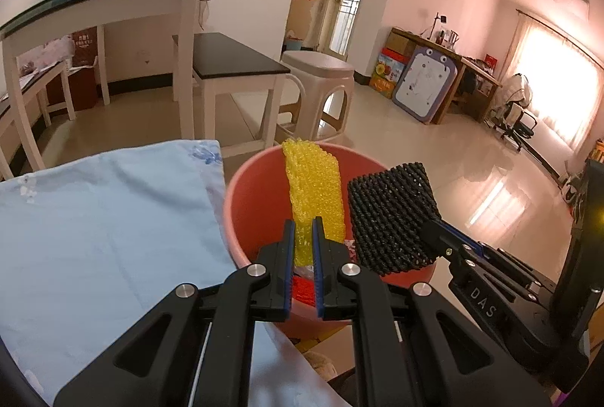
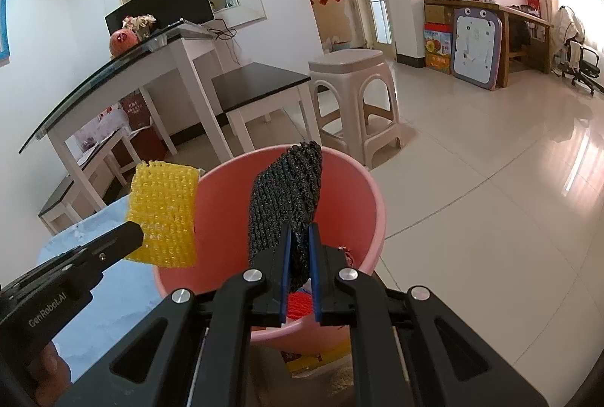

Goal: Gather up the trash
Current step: 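Open both tools to drop the sleeve and pad into the bucket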

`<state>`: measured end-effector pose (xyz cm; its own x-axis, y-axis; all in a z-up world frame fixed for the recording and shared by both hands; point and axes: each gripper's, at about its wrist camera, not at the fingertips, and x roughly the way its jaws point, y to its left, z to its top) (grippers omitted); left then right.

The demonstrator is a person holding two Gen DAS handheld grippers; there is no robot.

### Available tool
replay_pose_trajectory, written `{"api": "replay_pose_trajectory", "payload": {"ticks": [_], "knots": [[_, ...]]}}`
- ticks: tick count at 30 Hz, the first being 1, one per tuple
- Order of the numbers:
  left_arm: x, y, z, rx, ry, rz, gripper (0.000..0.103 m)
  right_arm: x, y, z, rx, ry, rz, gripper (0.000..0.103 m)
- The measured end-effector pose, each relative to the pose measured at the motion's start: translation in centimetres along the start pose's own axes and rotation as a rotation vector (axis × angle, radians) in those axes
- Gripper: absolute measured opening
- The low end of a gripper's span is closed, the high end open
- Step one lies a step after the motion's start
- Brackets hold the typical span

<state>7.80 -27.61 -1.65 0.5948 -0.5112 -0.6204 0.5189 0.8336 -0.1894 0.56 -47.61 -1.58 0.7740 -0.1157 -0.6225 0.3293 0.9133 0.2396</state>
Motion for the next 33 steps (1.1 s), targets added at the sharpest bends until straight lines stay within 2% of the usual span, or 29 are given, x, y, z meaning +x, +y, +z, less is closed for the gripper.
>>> {"api": "replay_pose_trajectory", "payload": {"ticks": [7, 9, 11, 14, 15, 16, 17, 18, 29, 33], "knots": [[1.8, 0.0, -0.1, -0.006, 0.065, -0.001, 0.010, 0.9, 0.0, -0.4, 0.004, 0.019, -0.002, 0.009], [2.1, 0.1, -0.2, -0.005, 0.079, 0.007, 0.026, 1.1, 0.2, -0.3, 0.005, 0.022, -0.002, 0.009], [2.3, 0.1, -0.2, -0.007, 0.085, 0.007, 0.035, 1.1, 0.5, -0.4, 0.003, 0.025, -0.003, 0.011], [2.3, 0.0, -0.3, -0.002, 0.088, 0.009, 0.041, 1.0, 0.4, -0.5, 0.003, 0.029, -0.005, 0.015], [2.3, 0.0, -0.3, 0.000, 0.090, 0.010, 0.043, 1.1, 0.5, -0.5, 0.002, 0.032, -0.006, 0.021], [2.4, 0.0, -0.3, 0.000, 0.094, 0.012, 0.044, 1.1, 0.5, -0.5, 0.003, 0.034, -0.007, 0.027], [2.4, 0.1, -0.3, -0.002, 0.097, 0.014, 0.045, 1.1, 0.5, -0.5, 0.004, 0.032, -0.005, 0.037], [2.3, 0.2, -0.3, -0.004, 0.098, 0.014, 0.045, 0.8, 0.5, -0.5, 0.005, 0.027, -0.002, 0.040], [0.3, 0.0, -0.5, 0.009, 0.055, 0.051, 0.045, -1.2, 1.2, -0.6, -0.022, 0.002, 0.005, 0.041], [-0.9, -0.1, -0.4, 0.006, 0.036, 0.079, 0.045, -2.4, 1.4, -0.9, -0.033, -0.009, 0.008, 0.046]]}}
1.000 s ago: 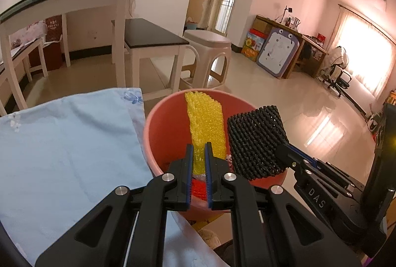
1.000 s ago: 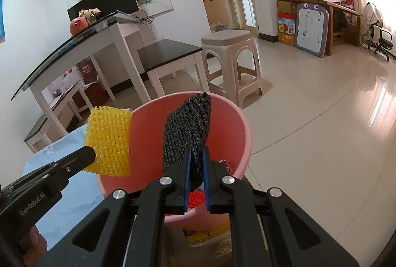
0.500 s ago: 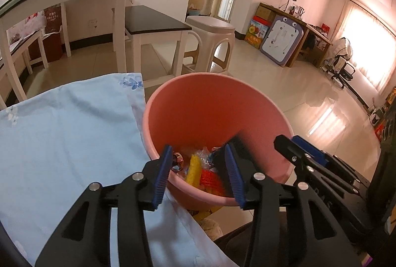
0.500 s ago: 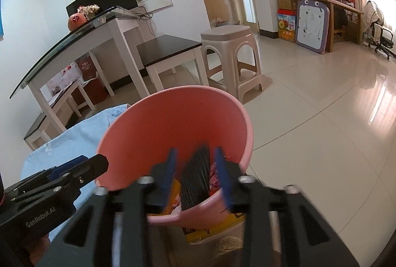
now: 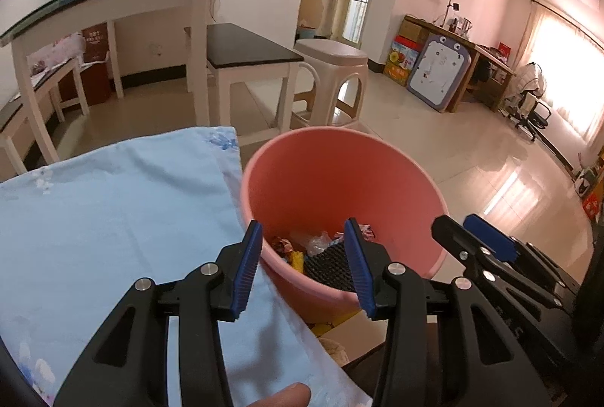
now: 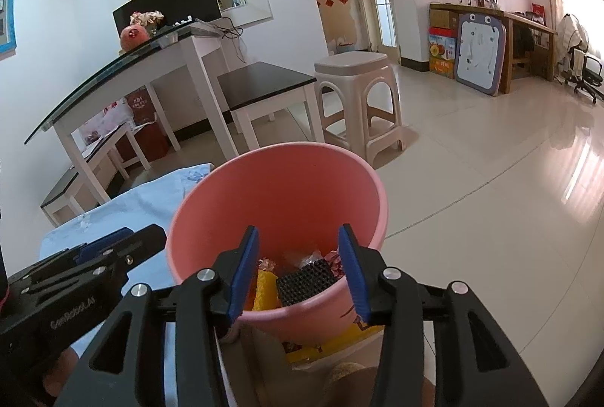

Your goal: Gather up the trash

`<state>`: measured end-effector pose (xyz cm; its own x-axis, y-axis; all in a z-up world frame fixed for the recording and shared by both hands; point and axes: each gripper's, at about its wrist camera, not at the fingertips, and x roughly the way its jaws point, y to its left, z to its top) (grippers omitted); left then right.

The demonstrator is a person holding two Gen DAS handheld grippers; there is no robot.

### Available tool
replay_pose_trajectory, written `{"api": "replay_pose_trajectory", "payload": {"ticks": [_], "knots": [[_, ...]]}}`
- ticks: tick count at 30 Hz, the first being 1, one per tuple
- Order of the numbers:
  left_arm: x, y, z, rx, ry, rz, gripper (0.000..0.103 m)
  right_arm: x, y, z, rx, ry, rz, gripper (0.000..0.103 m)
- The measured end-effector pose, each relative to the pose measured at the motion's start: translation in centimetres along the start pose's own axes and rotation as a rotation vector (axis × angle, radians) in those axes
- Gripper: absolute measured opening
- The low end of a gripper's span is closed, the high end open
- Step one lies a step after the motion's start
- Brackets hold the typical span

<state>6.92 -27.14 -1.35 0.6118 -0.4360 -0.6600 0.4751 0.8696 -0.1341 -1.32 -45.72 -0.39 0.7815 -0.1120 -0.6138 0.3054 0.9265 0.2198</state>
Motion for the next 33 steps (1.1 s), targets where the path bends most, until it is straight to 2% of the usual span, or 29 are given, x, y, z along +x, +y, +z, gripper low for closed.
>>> {"api": "replay_pose_trajectory", "payload": {"ticks": [6, 12, 19, 33], "knots": [[-2.5, 0.4, 0.0, -0.001, -0.040, 0.020, 0.045, -2.3, 1.6, -0.6, -0.047, -0.027, 0.012, 0.056], [-5.2, 1.1, -0.1, -0.007, -0.078, 0.030, 0.045, -5.0, 3.7, -1.3, -0.103, -0.064, 0.026, 0.061], [-7.6, 1.9, -0.6, -0.014, -0.118, 0.044, 0.045, -7.3, 5.8, -2.2, -0.143, -0.086, 0.036, 0.062], [-9.8, 2.3, -1.9, -0.022, -0.138, 0.046, 0.045, -9.6, 7.6, -3.2, -0.181, -0.099, 0.041, 0.062]]}}
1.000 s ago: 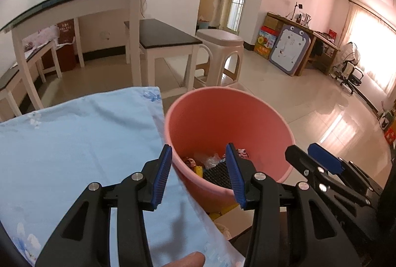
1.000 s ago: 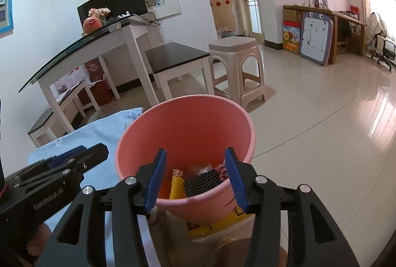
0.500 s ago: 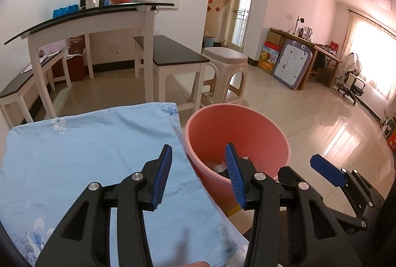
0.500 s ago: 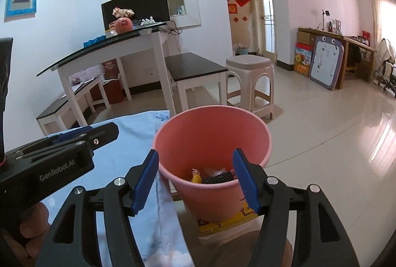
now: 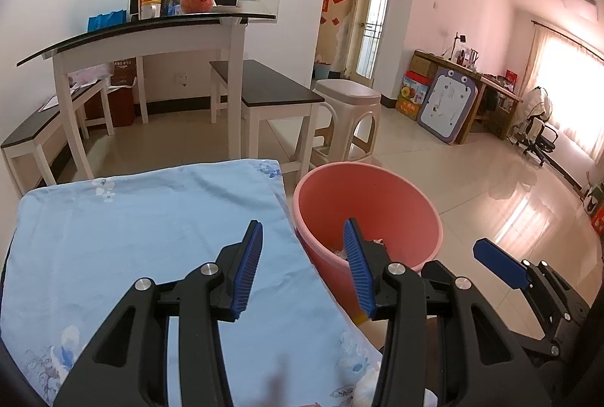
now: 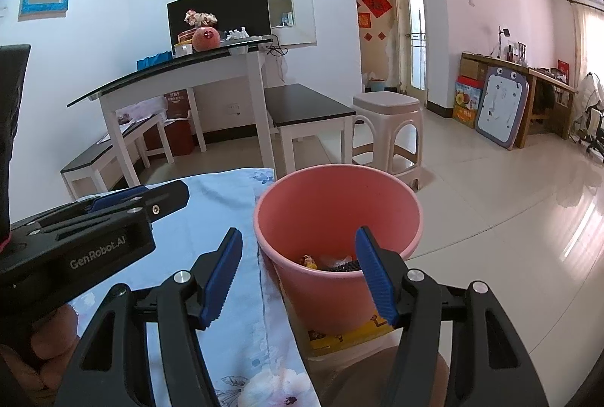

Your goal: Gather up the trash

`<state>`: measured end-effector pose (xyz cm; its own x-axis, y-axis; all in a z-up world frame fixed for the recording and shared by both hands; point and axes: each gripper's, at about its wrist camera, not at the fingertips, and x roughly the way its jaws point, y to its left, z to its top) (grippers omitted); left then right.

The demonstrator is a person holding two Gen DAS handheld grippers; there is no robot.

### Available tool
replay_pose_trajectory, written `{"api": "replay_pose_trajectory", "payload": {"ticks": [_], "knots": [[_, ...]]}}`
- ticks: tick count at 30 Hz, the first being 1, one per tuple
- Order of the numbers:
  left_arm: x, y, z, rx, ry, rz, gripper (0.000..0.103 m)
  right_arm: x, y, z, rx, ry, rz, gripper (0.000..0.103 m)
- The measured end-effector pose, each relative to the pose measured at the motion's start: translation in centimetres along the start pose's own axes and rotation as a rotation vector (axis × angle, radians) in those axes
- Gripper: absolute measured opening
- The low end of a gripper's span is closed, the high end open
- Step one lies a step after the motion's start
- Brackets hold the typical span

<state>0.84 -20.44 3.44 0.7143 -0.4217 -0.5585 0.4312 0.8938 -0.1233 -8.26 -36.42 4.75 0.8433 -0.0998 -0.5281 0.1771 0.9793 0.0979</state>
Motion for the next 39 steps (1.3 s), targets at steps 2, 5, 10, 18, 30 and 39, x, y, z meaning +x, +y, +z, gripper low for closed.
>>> {"api": "replay_pose_trajectory", "payload": {"ticks": [2, 5, 10, 18, 30, 39], "knots": [[-0.1, 0.2, -0.1, -0.001, 0.000, 0.001, 0.045, -0.1, 0.2, -0.1, -0.003, 0.002, 0.000, 0.062], [-0.3, 0.3, -0.2, 0.000, -0.001, 0.007, 0.045, -0.1, 0.2, 0.0, -0.002, 0.007, 0.005, 0.062], [-0.4, 0.3, -0.2, -0.004, -0.002, 0.013, 0.045, 0.0, 0.3, 0.0, -0.006, 0.012, 0.007, 0.062], [-0.2, 0.6, -0.2, -0.007, 0.004, 0.016, 0.045, 0.1, 0.5, 0.0, -0.006, 0.013, 0.006, 0.062], [0.4, 0.8, -0.3, -0.008, 0.022, 0.018, 0.045, 0.8, 0.4, -0.1, -0.004, 0.022, 0.006, 0.062], [0.8, 0.9, -0.4, -0.007, 0.028, 0.017, 0.045, 0.8, 0.5, 0.0, -0.005, 0.023, 0.006, 0.062]]}}
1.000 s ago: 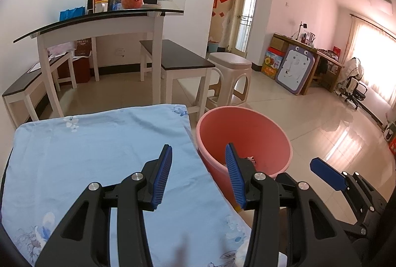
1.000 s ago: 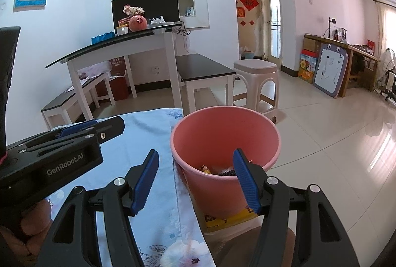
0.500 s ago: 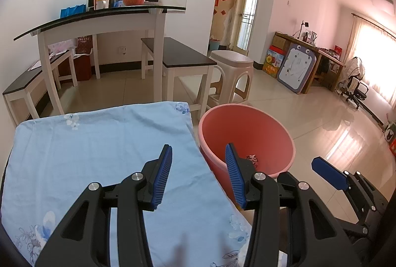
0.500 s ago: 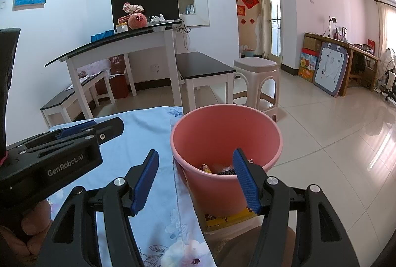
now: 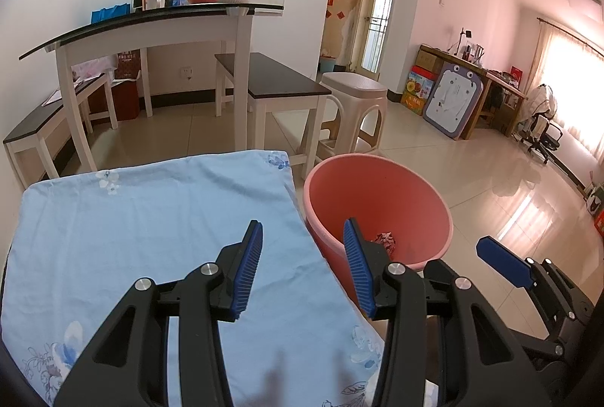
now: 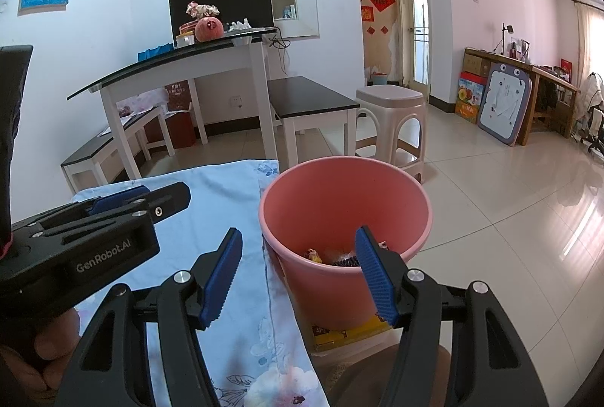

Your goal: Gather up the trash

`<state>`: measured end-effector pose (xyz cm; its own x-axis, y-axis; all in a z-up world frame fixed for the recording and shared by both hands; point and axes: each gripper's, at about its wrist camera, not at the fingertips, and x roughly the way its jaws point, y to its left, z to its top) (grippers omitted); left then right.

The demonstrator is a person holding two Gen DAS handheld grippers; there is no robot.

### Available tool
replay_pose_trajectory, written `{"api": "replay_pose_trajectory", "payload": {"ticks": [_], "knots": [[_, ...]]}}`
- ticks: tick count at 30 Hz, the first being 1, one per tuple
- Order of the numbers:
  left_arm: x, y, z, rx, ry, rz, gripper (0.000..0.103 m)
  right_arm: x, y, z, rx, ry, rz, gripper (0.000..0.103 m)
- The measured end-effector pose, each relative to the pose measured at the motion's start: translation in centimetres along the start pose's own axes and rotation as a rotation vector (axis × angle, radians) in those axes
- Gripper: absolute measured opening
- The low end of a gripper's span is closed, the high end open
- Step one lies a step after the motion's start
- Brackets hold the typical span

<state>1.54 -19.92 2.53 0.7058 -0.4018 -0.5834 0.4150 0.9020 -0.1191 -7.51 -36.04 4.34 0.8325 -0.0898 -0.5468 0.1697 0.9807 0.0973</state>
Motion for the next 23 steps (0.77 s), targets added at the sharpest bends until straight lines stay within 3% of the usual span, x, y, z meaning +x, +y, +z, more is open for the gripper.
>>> {"api": "replay_pose_trajectory", "payload": {"ticks": [23], "knots": [[0.6, 0.1, -0.6, -0.007, 0.017, 0.011, 0.045, 1.4, -0.3, -1.0, 0.002, 0.021, 0.000, 0.062]]}}
